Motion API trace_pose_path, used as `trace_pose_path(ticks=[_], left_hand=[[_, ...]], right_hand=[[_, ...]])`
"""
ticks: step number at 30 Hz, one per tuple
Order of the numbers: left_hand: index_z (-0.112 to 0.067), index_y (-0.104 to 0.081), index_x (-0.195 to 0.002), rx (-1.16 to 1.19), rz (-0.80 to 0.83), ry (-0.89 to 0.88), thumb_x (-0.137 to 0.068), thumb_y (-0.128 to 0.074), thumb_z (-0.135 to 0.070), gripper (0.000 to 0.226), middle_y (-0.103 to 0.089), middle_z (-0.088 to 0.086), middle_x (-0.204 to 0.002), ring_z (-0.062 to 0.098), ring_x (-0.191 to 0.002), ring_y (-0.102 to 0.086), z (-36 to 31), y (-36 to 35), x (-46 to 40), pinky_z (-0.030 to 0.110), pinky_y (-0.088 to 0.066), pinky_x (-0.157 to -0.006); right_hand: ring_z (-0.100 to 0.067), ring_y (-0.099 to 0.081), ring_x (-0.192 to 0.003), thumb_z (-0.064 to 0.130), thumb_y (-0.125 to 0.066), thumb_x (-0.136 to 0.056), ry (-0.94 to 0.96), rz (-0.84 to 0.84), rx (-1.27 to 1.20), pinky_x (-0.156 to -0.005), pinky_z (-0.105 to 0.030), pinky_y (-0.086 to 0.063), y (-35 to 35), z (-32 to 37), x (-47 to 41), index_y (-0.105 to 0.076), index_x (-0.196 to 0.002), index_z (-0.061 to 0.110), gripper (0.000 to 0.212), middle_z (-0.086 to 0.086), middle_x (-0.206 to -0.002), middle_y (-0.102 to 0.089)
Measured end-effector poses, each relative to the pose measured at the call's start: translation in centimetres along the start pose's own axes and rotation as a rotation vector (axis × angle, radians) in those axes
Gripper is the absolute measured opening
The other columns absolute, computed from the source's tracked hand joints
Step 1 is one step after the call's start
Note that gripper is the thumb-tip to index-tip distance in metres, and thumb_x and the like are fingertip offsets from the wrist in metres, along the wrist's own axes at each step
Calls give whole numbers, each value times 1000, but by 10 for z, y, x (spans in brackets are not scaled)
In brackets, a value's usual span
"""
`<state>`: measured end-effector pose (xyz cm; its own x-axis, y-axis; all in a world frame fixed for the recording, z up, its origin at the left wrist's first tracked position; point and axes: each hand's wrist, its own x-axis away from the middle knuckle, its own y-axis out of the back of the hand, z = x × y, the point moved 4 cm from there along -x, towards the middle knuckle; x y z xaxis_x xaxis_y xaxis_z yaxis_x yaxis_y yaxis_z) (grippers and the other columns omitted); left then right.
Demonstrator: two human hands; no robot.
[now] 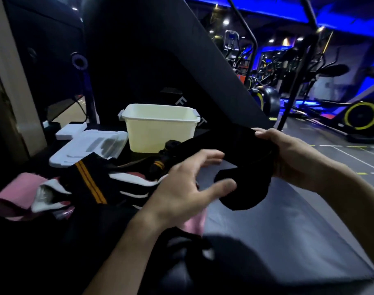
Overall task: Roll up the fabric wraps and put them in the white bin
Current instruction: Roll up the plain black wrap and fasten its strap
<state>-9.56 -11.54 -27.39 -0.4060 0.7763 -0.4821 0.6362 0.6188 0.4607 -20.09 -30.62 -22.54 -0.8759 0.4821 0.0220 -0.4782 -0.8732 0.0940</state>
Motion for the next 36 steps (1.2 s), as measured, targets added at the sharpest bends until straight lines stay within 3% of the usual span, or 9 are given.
trace_pose_path(ticks=[3,7,11,16,21,27,29,33,36], left_hand=[[-28,-66,-124,3,56,-54,-91,-77,-37,36,-72,-16,-112,-1,-110,-65,-10,-38,-3,21,-49,-97],[-31,-71,-99,19,17,-68,-93,-75,-30,7,-66,-21,-75,-1,-69,-62,-13,-60,-6,15,-47,-68],[-28,-74,-104,12,-6,-67,-96,-71,-28,9,-68,-21,-74,1,-65,-64,-9,-66,-11,19,-50,-67],[-26,-73,-99,64,79,91,-94,-71,-30,6,-75,-9,-81,17,-65,-73,8,-76,-13,39,-61,-66],[-27,-68,-85,-210,273,303,-86,-69,-49,23,-70,-10,-72,3,-72,-67,35,-79,-10,27,-55,-73],[-14,-67,-90,-500,461,384,-93,-66,-43,30,-71,1,-86,21,-88,-70,43,-72,-3,31,-55,-85],[-13,-61,-81,-527,514,393,-94,-65,-44,33,-69,0,-78,22,-81,-71,44,-70,-2,31,-56,-71],[-15,-55,-71,-514,533,419,-94,-65,-44,38,-64,-3,-61,16,-59,-67,44,-66,0,20,-45,-44],[-10,-63,-75,-354,662,513,-102,-55,-38,39,-75,5,-66,17,-48,-67,47,-71,9,17,-43,-40]], right_hand=[[-17,-55,-61,27,-45,-99,-9,24,-83,-51,-27,-44,15,-11,15,-75,-82,29,35,-2,-77,-60],[-41,-58,-100,33,-52,-93,-98,-90,-188,-87,-47,-47,45,-29,29,-70,-106,16,28,-23,-108,-60],[-14,-57,-60,36,-50,-98,-9,-304,-70,-65,-33,-47,69,-21,35,-65,-86,27,22,3,-75,-58],[-18,-55,-71,49,-57,-96,-2,-416,518,-61,-29,-47,65,-22,-3,-69,-105,31,23,-1,-87,-61],[-19,-56,-101,64,-49,-96,-144,-107,1096,-80,-27,-38,32,-77,-56,-69,-101,20,48,-7,-106,-60],[-32,-52,-122,97,-28,-59,-284,21,1252,-99,-43,-48,6,-113,-66,-61,-94,35,78,-18,-127,-60],[-32,-50,-126,99,-17,-54,-294,49,1234,-103,-47,-47,4,-116,-68,-68,-107,32,100,-16,-130,-59],[-23,-59,-81,74,-37,-93,-249,-21,1218,-73,-31,-50,14,-109,-67,-61,-68,23,62,0,-81,-65],[-23,-65,-87,61,-56,-90,-250,-31,1304,-78,-31,-54,31,-111,-72,-73,-89,24,41,-1,-91,-71]])
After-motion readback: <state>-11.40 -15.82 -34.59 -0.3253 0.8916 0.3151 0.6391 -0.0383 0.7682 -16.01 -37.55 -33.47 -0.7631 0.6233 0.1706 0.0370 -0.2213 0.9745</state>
